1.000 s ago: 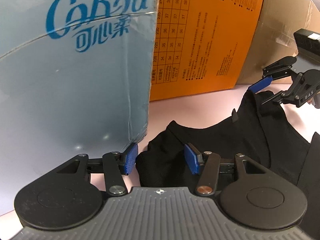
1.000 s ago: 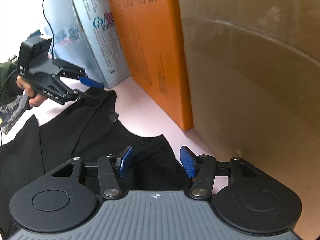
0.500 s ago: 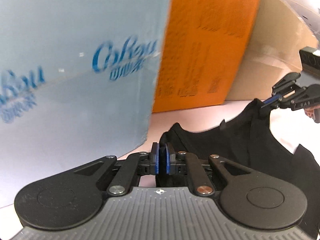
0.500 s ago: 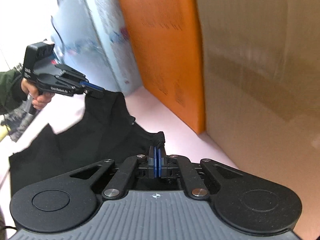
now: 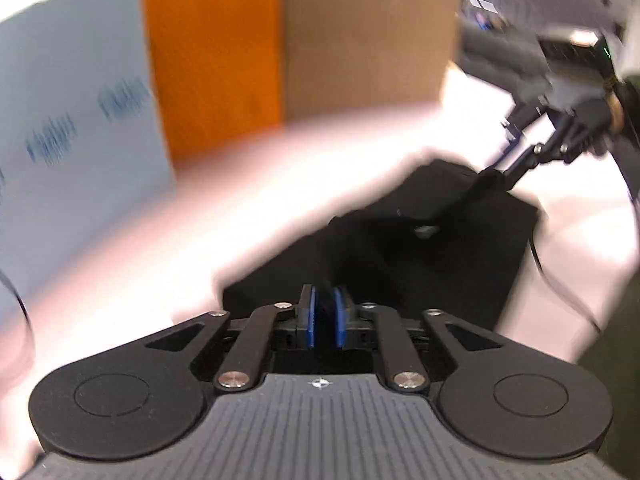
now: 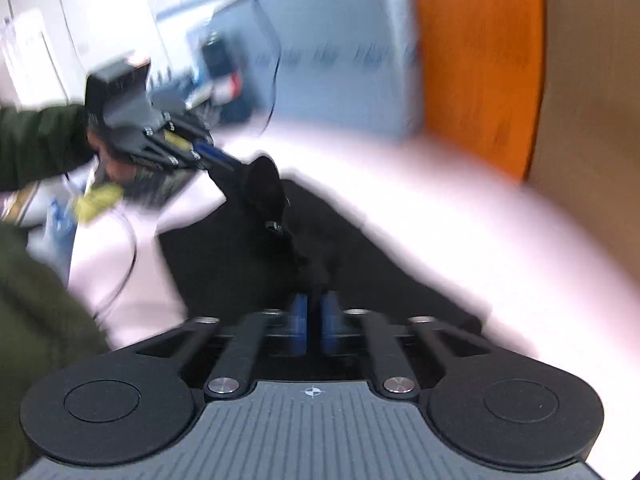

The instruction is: Fold clothes

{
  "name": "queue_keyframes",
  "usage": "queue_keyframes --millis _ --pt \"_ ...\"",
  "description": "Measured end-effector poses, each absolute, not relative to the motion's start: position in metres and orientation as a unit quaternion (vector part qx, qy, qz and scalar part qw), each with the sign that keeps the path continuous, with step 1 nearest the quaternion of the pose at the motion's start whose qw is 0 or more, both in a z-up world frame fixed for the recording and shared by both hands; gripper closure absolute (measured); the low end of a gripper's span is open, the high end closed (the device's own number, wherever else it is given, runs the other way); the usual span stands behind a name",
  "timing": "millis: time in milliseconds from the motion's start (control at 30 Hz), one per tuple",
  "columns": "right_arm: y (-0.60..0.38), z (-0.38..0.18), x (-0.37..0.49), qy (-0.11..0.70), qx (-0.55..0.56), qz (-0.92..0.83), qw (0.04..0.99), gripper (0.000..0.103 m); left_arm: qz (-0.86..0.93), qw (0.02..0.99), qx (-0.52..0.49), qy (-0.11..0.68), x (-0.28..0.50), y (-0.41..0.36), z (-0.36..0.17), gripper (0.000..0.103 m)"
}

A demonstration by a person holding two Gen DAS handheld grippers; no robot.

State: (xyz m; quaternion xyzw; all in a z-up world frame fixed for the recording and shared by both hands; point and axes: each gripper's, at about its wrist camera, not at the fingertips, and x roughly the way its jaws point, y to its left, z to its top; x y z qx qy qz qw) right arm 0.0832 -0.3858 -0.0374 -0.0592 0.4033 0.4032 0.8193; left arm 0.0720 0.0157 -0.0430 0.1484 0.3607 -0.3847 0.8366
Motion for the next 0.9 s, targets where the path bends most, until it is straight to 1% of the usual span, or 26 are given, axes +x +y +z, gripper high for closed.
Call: queue_keyframes --millis 33,133,200,233,267,300,333,367,400,467,600,633,733,900 --pt "-0.38 -0.046 0.058 0.414 -0.051 0.401 0.816 0.06 -0.382 0.829 0.16 0.376 0.056 0.018 -0.052 0.083" --pt "-0.378 -0.06 0.008 0.428 -0.003 0.375 0.822 0.06 -0.355 0.825 0.161 0.409 0.018 0.03 -0.07 0.082" --pt "-0.384 -0.063 -0.012 0.427 0.029 0.351 0.833 0.058 -0.337 0.831 0.136 0.421 0.005 0.034 -0.074 0.076" --pt "-0.387 -0.065 -0.019 0.424 0.045 0.337 0.839 0.055 -0.327 0.837 0.126 0.42 0.002 0.037 -0.073 0.071" --pt "-0.391 -0.066 -0.024 0.417 0.059 0.326 0.847 0.053 -0.316 0.843 0.115 0.419 0.0 0.04 -0.072 0.069" --pt "-0.395 -0.065 -0.025 0.406 0.069 0.315 0.855 0.051 -0.307 0.851 0.107 0.412 0.0 0.04 -0.07 0.064" --pt "-0.397 -0.064 -0.026 0.396 0.08 0.305 0.863 0.046 -0.298 0.859 0.098 0.406 0.001 0.04 -0.067 0.054" --pt "-0.4 -0.064 -0.026 0.385 0.09 0.294 0.87 0.042 -0.289 0.866 0.089 0.399 0.001 0.04 -0.064 0.049" --pt "-0.402 -0.062 -0.024 0.374 0.095 0.284 0.878 0.041 -0.273 0.875 0.085 0.391 0.007 0.035 -0.062 0.044" --pt "-0.4 -0.059 -0.014 0.355 0.093 0.262 0.892 0.041 -0.242 0.891 0.073 0.377 0.021 0.029 -0.057 0.043" --pt "-0.392 -0.056 0.023 0.338 0.087 0.22 0.911 0.042 -0.188 0.91 0.027 0.368 0.062 0.009 -0.054 0.046" --pt "-0.394 -0.058 0.034 0.338 0.099 0.212 0.912 0.044 -0.173 0.913 0.023 0.369 0.071 0.004 -0.054 0.046" --pt "-0.397 -0.063 0.063 0.345 0.133 0.188 0.91 0.045 -0.135 0.915 0.004 0.38 0.098 -0.01 -0.063 0.046" --pt "-0.396 -0.079 0.089 0.364 0.145 0.152 0.908 0.045 -0.057 0.915 -0.031 0.399 0.123 -0.008 -0.076 0.046"
